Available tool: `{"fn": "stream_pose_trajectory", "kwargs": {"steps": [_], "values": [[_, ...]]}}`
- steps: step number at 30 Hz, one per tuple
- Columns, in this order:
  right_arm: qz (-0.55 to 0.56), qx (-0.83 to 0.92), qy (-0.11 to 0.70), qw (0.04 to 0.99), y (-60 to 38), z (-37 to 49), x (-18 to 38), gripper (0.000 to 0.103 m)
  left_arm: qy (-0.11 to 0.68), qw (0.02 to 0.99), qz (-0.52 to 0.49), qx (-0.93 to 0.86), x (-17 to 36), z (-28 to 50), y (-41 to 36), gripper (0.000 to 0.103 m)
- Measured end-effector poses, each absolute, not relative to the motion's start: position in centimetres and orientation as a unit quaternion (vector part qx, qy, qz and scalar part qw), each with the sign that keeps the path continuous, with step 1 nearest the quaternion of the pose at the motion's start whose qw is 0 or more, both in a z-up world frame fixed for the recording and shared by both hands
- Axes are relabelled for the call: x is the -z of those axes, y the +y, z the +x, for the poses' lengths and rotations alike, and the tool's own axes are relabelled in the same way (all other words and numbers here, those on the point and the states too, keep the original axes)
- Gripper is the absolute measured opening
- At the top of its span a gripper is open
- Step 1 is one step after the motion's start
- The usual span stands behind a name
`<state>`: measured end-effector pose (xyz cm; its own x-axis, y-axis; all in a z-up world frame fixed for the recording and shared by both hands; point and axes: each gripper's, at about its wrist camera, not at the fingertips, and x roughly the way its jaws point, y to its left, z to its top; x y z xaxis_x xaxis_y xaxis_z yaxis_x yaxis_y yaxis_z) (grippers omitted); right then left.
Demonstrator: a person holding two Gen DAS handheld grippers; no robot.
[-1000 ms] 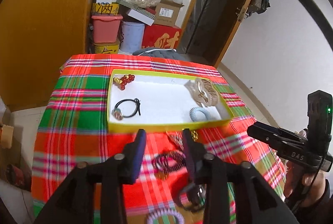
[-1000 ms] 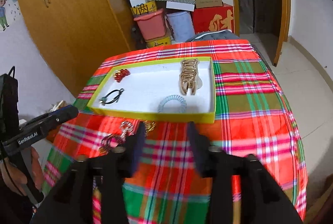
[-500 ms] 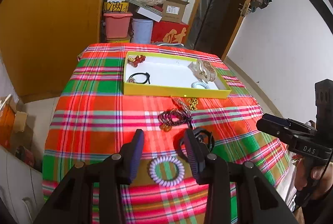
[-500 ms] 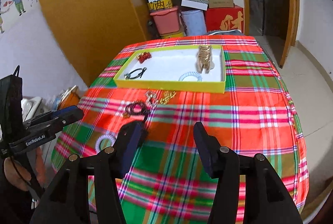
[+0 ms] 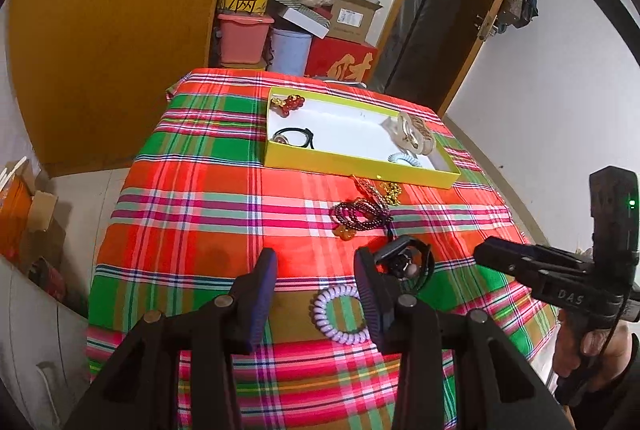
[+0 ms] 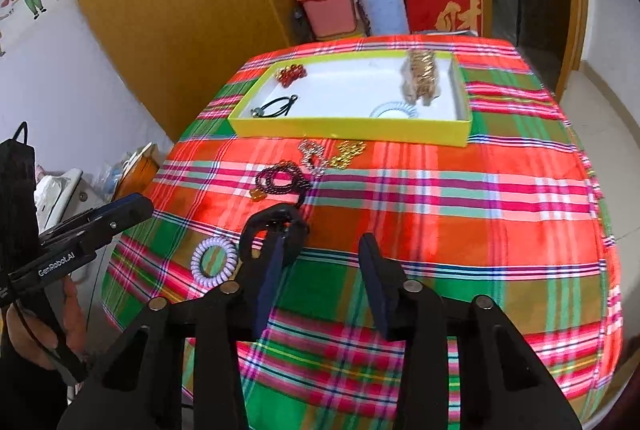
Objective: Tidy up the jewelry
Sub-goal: 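Grasp the black round hair band with the right gripper while the left grasps the white-purple coil tie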
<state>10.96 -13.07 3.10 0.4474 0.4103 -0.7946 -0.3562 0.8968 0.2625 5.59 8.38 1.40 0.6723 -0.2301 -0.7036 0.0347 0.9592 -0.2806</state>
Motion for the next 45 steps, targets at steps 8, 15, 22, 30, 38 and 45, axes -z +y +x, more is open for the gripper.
{"fn": "stream_pose_trajectory", "kwargs": {"steps": [8,15,22,30,38,45], "values": [[0.023,-0.234,0.504,0.831,-10.6,12.3,-0.9,0.031,0.398,0.904,-0.132,0.080,-0.8,5.8,9.0,0.040],[0.019,-0.229,0.527,0.818,-9.4,13.3,0.7,0.025,0.400,0.901,-0.142,0.085,0.0,6.0,9.5,0.040],[0.015,-0.226,0.526,0.819,-9.0,13.6,0.7,0.015,0.407,0.897,-0.147,0.093,0.8,6.2,9.4,0.040],[0.028,-0.229,0.509,0.829,-9.8,13.4,-0.7,0.014,0.428,0.885,-0.142,0.119,2.4,6.3,7.7,0.040],[0.046,-0.232,0.493,0.837,-11.1,13.3,-1.6,0.013,0.454,0.872,-0.125,0.132,4.5,6.6,6.0,0.040],[0.056,-0.219,0.488,0.843,-12.5,13.5,-2.1,0.014,0.451,0.880,-0.076,0.125,4.7,6.4,4.6,0.040]]}}
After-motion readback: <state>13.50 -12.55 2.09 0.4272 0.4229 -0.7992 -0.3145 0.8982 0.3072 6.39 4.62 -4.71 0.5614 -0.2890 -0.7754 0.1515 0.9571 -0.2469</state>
